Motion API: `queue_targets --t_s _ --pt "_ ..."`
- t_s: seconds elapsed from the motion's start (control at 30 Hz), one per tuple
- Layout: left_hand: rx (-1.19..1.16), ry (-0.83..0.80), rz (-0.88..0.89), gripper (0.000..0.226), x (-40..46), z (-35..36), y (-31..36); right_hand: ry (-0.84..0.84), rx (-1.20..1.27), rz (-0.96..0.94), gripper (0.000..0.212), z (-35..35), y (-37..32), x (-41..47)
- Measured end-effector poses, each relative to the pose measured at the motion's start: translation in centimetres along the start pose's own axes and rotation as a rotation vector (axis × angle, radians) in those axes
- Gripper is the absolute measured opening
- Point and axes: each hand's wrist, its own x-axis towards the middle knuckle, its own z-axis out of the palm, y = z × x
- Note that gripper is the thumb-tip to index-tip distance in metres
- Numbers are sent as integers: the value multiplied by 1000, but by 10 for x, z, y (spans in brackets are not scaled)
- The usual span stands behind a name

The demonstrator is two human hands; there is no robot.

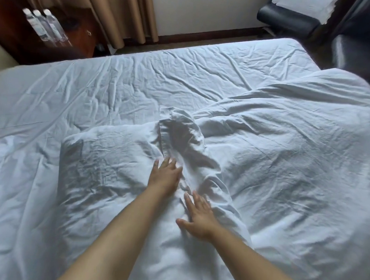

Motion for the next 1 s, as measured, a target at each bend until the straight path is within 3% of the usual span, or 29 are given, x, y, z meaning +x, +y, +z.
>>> queue_targets --t_s 0.17,0.27,0.37,0.5,0.53,0.63,0.7,0.8,0.87,1.0 --pt "-415 68 -159 43 -62 18 28 -1 -28 118 87 29 18 -49" --pt "-460 -25 -119 48 -97 28 46 -70 -66 156 84 50 27 -80" --pt "-614 -33 -162 36 -126 43 60 -89 -112 143 85 72 28 -108" --pt "-1206 -173 -384 11 -161 53 80 -94 -104 128 102 93 20 -136" --pt "-1335 -249 -425 15 -172 54 88 -87 -93 133 101 96 17 -143" --pt "-1401 -390 -454 22 -198 67 107 -28 -41 159 68 105 11 -167" --pt "-1397 -418 -439 14 -214 77 116 59 91 225 44 111 12 -180" --pt "-1420 -390 -432 24 -238 83 123 273 632 452 14 113 18 -197" --pt "-1378 -471 -338 34 -256 82 125 392 909 521 15 108 23 -206" --pt "-1167 -865 -39 59 -294 71 135 605 1262 493 19 89 16 -221"
